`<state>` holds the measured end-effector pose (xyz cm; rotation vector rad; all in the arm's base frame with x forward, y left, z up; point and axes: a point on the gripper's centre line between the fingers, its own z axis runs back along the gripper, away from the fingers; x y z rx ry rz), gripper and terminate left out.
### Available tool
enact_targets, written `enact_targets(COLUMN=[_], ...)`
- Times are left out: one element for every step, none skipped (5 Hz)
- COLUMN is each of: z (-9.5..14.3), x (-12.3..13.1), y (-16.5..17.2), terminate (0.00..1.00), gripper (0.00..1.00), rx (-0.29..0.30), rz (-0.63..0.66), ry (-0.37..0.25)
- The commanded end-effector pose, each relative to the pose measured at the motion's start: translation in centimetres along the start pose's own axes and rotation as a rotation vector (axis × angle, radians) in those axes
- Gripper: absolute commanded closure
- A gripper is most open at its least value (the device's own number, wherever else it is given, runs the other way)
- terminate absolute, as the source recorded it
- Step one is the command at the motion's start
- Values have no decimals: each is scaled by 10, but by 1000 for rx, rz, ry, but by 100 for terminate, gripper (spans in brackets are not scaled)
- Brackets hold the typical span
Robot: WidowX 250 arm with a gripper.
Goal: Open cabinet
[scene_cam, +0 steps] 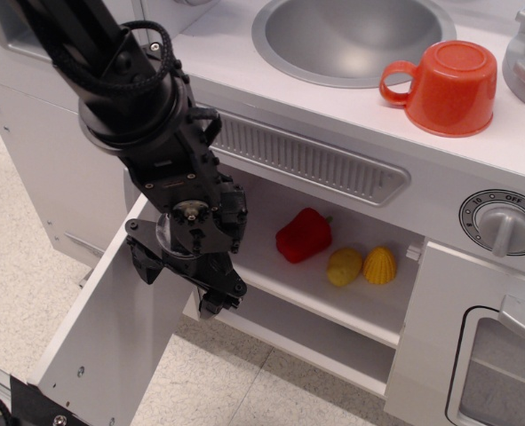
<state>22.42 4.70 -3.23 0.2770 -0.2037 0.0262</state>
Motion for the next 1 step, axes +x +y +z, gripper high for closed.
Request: enact_targets(z=[12], x=[3], y=[5], terminate=[100], gripper=[0], rx=[1], rz=[8], ry=[-30])
